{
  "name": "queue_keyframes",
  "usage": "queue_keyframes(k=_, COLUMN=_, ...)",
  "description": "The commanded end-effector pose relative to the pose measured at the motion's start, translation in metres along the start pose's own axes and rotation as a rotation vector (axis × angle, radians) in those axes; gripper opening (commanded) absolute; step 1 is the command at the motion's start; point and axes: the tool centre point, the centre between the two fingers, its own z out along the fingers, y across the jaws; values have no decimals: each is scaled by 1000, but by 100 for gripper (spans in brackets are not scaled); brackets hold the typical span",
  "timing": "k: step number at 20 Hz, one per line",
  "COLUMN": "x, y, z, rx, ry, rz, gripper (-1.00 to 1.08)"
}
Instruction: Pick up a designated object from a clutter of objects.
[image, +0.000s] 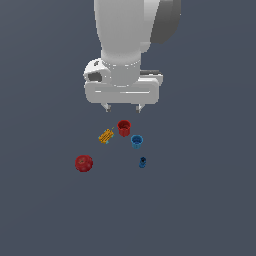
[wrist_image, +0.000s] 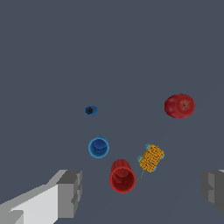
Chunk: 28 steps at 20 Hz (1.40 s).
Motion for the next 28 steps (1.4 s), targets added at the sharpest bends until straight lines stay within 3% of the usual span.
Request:
queue_keyframes(k=1, x=0, y=0, z=0, rx=0, ry=0, rz=0, gripper=100)
queue_keyframes(k=17, x=-3, y=8, z=-4, rx=31, ry=10, rz=67, gripper=100)
queue_keyframes(k=28, x=-8, y=22, z=42, rx=34, ry=7, rz=144, gripper=100)
